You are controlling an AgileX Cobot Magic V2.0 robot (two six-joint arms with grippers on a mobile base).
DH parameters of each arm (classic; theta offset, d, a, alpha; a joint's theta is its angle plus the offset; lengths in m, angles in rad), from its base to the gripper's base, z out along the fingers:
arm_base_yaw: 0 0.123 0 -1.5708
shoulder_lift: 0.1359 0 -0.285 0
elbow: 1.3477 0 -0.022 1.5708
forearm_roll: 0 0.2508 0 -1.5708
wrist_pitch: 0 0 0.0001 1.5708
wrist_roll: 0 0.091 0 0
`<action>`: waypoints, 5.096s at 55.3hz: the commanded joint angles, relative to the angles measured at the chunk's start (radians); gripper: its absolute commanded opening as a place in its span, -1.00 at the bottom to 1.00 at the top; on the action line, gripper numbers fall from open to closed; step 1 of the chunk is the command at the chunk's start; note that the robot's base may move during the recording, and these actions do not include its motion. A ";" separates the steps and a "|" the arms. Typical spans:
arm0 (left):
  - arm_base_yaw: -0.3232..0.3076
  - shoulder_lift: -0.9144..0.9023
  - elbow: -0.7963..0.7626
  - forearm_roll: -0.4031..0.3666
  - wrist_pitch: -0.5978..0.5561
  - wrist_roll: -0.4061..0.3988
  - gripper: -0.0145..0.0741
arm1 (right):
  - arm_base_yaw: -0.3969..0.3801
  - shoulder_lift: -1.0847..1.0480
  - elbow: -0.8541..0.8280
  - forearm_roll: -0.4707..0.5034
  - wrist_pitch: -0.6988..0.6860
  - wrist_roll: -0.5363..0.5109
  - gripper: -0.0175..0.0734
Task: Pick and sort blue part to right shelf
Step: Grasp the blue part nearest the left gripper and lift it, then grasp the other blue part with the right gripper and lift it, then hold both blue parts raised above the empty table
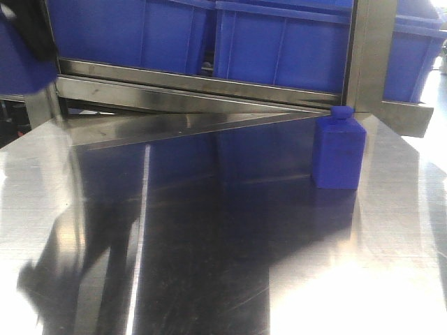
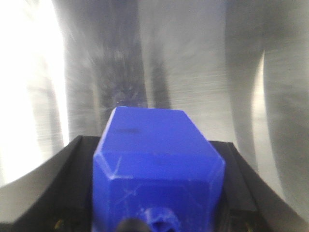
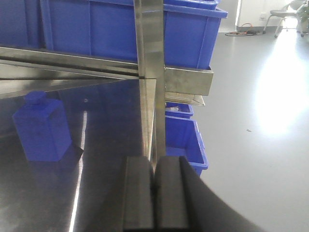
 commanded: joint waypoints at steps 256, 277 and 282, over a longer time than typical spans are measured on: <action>-0.001 -1.542 0.916 0.231 -0.448 0.032 0.09 | 0.358 1.082 -0.904 -0.181 0.552 0.173 0.14; -0.001 -1.542 0.916 0.231 -0.434 0.032 0.09 | 0.358 0.494 -0.617 -0.187 0.561 0.173 0.14; -0.001 -1.542 0.916 0.231 -0.434 0.032 0.09 | 0.358 0.360 -0.593 -0.201 0.566 0.173 0.14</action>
